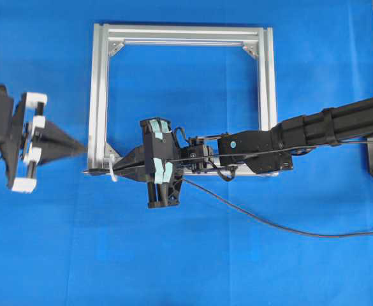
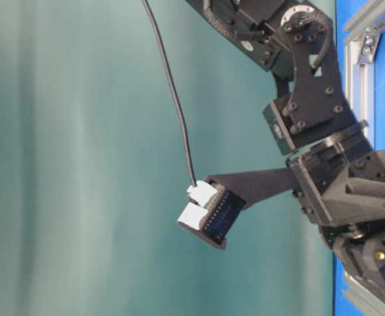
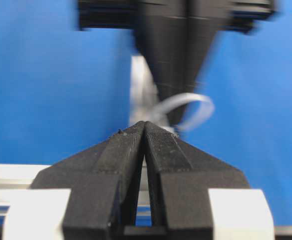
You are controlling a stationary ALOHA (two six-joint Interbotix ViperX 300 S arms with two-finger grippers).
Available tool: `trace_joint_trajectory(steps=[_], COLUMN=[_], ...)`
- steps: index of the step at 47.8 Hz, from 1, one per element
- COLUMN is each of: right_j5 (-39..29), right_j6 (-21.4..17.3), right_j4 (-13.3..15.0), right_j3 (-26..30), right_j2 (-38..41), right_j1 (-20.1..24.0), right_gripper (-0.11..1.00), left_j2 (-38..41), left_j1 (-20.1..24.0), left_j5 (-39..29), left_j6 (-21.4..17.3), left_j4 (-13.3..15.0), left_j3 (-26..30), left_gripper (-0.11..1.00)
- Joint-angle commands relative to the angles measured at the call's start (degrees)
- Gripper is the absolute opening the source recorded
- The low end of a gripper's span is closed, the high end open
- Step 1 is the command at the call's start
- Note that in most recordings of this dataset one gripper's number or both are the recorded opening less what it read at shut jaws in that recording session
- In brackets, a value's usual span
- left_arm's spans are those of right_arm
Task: Insert the wire through the string loop located on the left side.
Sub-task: 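Bring the open left gripper to the plug emerging from the loop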
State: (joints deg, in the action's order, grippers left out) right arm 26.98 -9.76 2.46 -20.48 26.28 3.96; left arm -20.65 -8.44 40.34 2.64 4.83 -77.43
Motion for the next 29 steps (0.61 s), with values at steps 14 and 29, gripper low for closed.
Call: trace_joint_trajectory(steps=[14,29], right_j5=[0.2,0.3], right_j6=[-0.1,-0.2], right_j4=[-0.1,-0.1], right_j3=[1.2,1.2], right_j2=[-1.4,-1.3], right_j1=[0.0,0.1], right_gripper=[0.0,0.0], left_j2=[0.5,0.5], left_j1=[-3.5,-3.6], left_j5=[-2.4,-2.8], left_j6=[-0.2,0.0], left_j4=[-0.1,-0.2], left_j3=[1.7,1.9], left_gripper=[0.0,0.58])
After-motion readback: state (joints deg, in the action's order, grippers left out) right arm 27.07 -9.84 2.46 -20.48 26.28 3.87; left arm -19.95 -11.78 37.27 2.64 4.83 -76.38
